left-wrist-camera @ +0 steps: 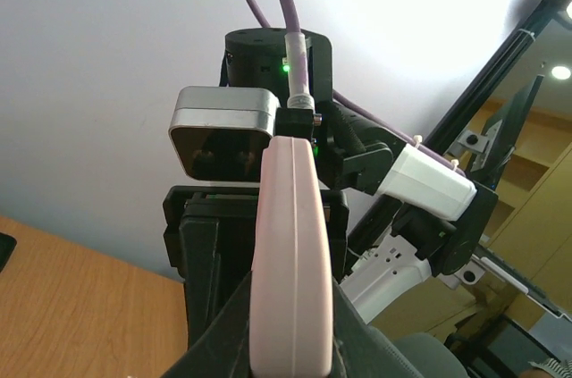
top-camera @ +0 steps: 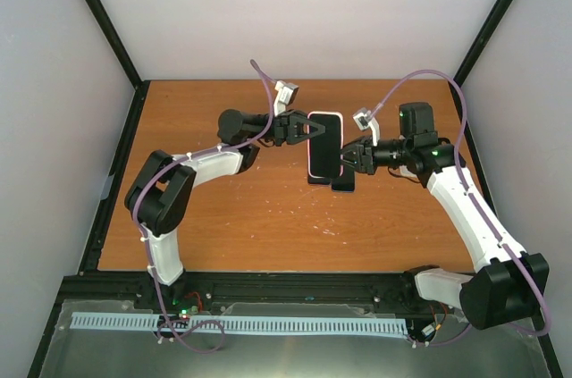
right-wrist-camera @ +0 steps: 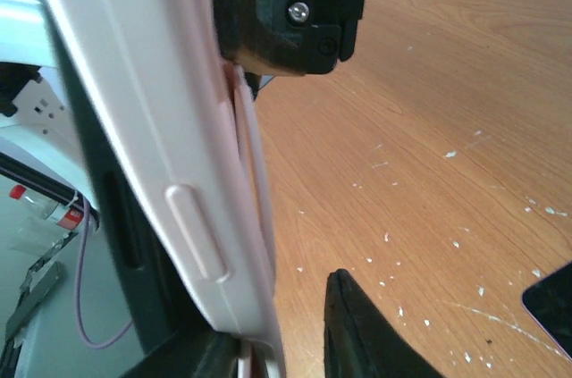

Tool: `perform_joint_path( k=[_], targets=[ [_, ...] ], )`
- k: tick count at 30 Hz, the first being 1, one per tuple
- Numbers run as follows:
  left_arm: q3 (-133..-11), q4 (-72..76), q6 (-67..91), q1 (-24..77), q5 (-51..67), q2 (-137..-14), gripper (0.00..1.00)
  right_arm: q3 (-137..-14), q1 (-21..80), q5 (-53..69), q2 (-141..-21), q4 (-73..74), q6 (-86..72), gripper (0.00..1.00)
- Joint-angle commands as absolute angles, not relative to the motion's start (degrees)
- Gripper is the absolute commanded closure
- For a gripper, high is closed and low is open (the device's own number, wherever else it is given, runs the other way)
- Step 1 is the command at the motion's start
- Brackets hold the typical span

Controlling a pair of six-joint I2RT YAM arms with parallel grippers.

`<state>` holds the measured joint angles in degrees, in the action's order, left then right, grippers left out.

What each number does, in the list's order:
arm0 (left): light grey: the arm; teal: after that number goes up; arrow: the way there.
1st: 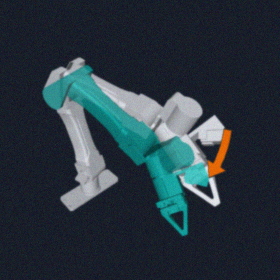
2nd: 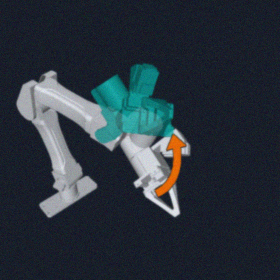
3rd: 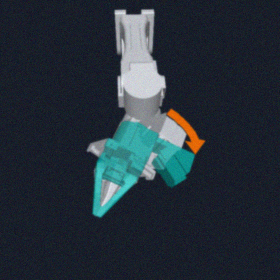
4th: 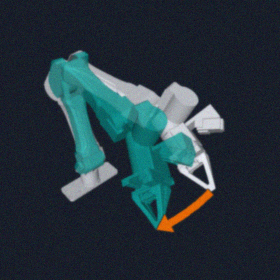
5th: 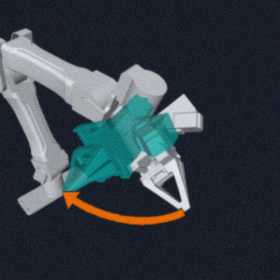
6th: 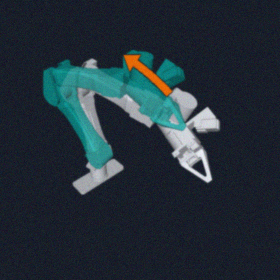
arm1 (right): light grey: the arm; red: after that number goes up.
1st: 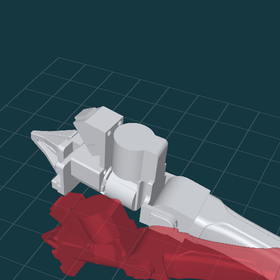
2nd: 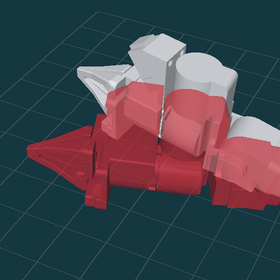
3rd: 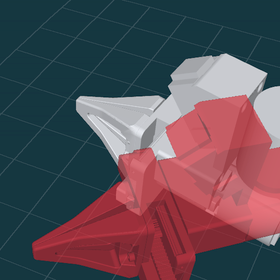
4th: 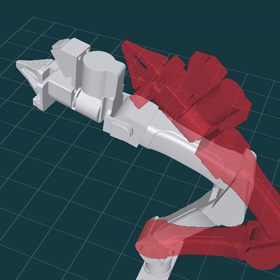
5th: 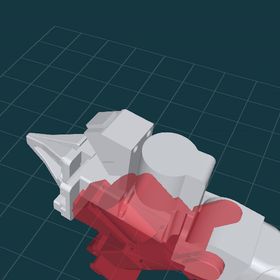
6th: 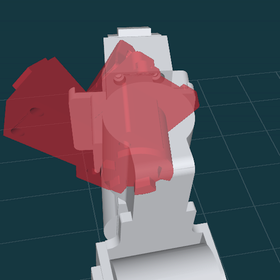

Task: Take the phone out of the phone case
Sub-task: Remove the phone case from the phone.

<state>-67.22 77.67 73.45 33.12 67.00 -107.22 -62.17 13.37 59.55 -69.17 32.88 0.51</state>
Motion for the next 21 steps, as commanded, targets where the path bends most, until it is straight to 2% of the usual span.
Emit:
perform_joint_path(
  k=[1,3,6,10,12,14,15,21],
  targets=[
    [-65.92,77.48,78.34,40.78,79.64,-110.48,1.00,-65.03,15.03,64.51,-69.28,9.46,-1.60,0.79],
    [-66.38,75.62,77.15,40.77,79.88,-110.35,1.00,-64.55,15.04,64.66,-69.19,9.43,-1.60,0.88],
    [-67.06,70.18,73.12,40.78,79.93,-109.53,1.00,-63.40,15.01,64.82,-68.77,9.44,-1.42,0.96],
    [-68.07,62.71,67.37,40.72,79.82,-108.49,1.00,-63.06,14.80,64.18,-68.29,11.19,-0.21,0.97],
    [-68.57,60.33,65.88,40.74,79.65,-108.37,1.00,-63.17,14.65,64.56,-68.29,11.43,-0.74,0.94],
    [-68.72,60.04,65.72,40.76,79.54,-108.68,1.00,-63.78,14.43,64.91,-68.33,10.99,-2.05,0.79],
    [-68.74,60.03,65.82,40.76,79.54,-108.91,1.00,-64.24,14.35,64.79,-68.42,10.66,-2.68,0.77],
    [-67.44,60.29,65.77,40.86,79.30,-109.82,1.00,-66.90,14.07,66.15,-69.10,6.95,-7.69,0.74]
  ],
)
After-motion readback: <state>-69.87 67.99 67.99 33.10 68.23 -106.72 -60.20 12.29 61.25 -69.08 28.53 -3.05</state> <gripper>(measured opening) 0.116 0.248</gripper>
